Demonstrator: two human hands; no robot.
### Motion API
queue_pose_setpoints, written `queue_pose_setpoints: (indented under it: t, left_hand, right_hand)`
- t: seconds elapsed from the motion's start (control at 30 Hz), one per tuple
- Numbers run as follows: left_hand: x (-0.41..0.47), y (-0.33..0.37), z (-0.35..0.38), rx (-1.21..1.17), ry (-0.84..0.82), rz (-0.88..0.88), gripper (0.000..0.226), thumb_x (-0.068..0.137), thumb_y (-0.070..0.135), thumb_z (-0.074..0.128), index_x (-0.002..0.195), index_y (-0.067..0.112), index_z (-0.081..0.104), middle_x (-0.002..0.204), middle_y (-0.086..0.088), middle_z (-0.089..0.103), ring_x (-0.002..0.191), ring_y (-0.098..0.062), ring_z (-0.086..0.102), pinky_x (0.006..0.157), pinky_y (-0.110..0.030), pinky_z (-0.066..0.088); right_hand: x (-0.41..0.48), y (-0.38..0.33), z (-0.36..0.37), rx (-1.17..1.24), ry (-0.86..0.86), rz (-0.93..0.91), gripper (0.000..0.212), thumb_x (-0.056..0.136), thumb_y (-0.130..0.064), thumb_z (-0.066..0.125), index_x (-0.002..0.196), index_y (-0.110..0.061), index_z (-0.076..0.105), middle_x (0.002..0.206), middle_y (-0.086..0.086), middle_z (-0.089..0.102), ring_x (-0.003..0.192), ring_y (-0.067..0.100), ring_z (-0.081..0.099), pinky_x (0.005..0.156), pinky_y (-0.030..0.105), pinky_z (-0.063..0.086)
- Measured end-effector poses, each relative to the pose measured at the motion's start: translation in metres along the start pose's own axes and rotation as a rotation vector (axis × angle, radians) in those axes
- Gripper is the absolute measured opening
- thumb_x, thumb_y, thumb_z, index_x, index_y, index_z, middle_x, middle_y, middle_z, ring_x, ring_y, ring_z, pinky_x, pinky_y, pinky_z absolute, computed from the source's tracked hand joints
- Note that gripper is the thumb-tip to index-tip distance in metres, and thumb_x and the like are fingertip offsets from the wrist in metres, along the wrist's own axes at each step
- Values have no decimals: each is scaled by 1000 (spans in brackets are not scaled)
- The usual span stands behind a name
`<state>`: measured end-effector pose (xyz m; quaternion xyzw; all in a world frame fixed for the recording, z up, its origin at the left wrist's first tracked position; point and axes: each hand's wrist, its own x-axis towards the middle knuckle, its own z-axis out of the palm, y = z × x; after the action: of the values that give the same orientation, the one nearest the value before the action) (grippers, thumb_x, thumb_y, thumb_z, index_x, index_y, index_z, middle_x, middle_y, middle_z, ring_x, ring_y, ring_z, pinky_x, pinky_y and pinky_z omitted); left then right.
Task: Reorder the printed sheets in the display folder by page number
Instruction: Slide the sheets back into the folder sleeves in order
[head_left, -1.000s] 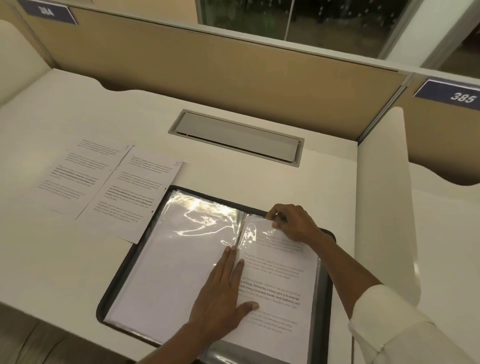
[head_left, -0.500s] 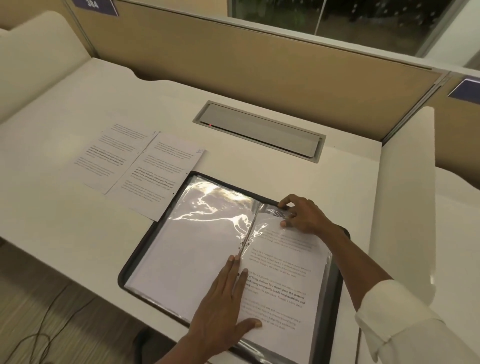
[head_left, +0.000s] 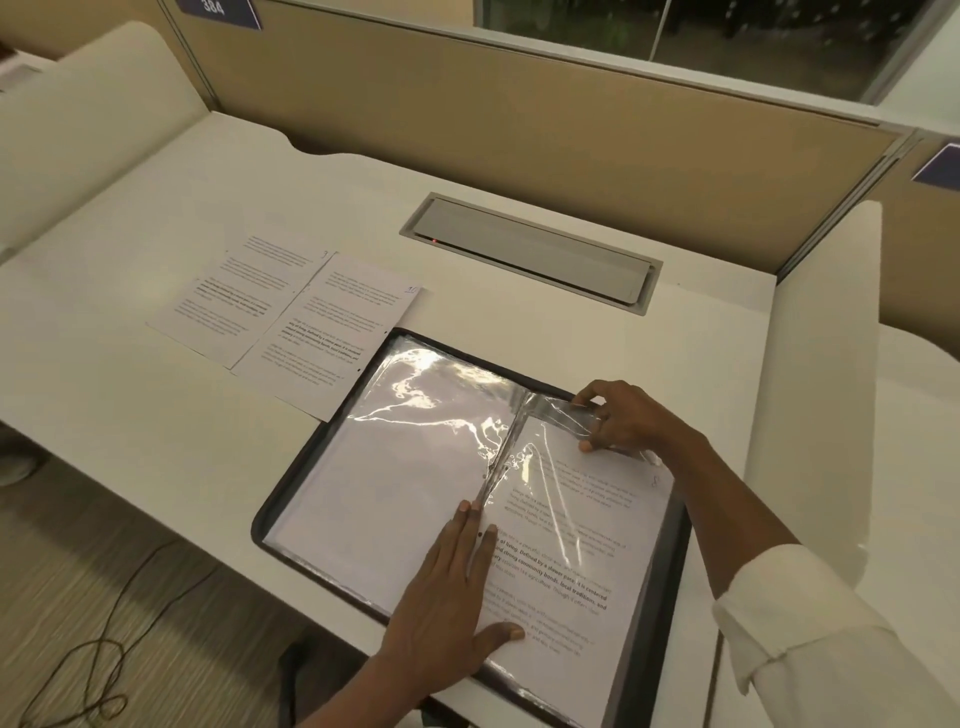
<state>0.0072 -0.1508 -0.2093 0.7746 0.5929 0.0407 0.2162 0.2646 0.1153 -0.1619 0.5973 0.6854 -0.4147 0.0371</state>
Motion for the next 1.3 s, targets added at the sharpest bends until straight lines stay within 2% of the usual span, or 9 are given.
queue_pose_setpoints:
  t: [0.13, 0.43, 0.6, 0.73, 0.8, 0.9, 1.07, 1.2, 1.3]
  left_hand:
    - [-1, 2, 2, -14, 17, 5, 111, 89, 93, 37, 160, 38, -29, 171, 9, -31, 160, -17, -20, 129, -43, 6]
    - [5, 11, 9, 67, 35, -61, 112, 90, 90, 41, 168, 16, 11, 177, -10, 5, 161, -32, 15, 122, -50, 30]
    - [16, 27, 13, 95, 0, -165, 106, 93, 87, 36, 164, 10, 22, 174, -14, 16, 159, -35, 22, 122, -53, 33]
    - [23, 35, 11, 94, -32, -221, 104, 95, 87, 29, 166, 12, 17, 177, -11, 1, 163, -31, 0, 129, -48, 7]
    - [27, 35, 12, 132, -29, -218, 98, 96, 84, 35, 161, 11, 32, 174, -16, 17, 161, -36, 15, 126, -50, 15]
    - [30, 38, 13, 149, -12, -223, 89, 94, 82, 43, 152, 15, 40, 168, -18, 34, 156, -38, 33, 122, -53, 28]
    - [32, 48, 0, 68, -18, -293, 90, 93, 89, 24, 155, 25, 30, 175, -9, 12, 163, -30, 5, 131, -49, 17]
    - [31, 67, -26, -132, -58, -361, 104, 80, 102, 16, 152, 29, 33, 176, -1, -2, 162, -20, -10, 132, -47, 18]
    - [27, 88, -50, -308, -128, -461, 117, 66, 110, 24, 153, 32, 40, 176, 5, 2, 163, -16, 0, 130, -49, 22]
  right_hand:
    - [-9, 1, 0, -34, 37, 7, 55, 72, -30, 96, 118, -25, 66, 111, -5, 65, 106, 21, 61, 87, 37, 50]
    - [-37, 18, 9, -268, 358, 75, 41, 76, -57, 87, 99, -31, 65, 96, -6, 72, 96, 19, 62, 93, 41, 43]
    - [-60, 28, 32, -32, 551, 80, 32, 71, -49, 93, 81, -31, 69, 106, -4, 54, 111, 18, 41, 92, 39, 39]
    - [-69, 37, 65, 293, 721, 55, 36, 77, -34, 92, 104, -32, 68, 119, -7, 48, 109, 17, 57, 97, 45, 55]
    - [-79, 36, 79, 448, 816, 63, 60, 82, -32, 89, 131, -33, 56, 124, -9, 51, 105, 16, 63, 88, 36, 58]
    - [-100, 30, 101, 648, 774, 112, 86, 84, -33, 88, 151, -30, 34, 131, -7, 55, 106, 9, 62, 80, 25, 54]
    - [-144, 30, 142, 821, 631, 181, 71, 84, -39, 86, 138, -32, 41, 124, -7, 67, 103, 16, 73, 70, 25, 62]
    - [-193, 17, 154, 972, 370, 87, 83, 68, -65, 89, 135, -35, 53, 124, -11, 74, 108, 17, 75, 85, 38, 65]
    - [-228, -4, 147, 1065, 149, -66, 75, 84, -39, 85, 148, -33, 46, 135, -18, 69, 127, 10, 65, 97, 26, 57]
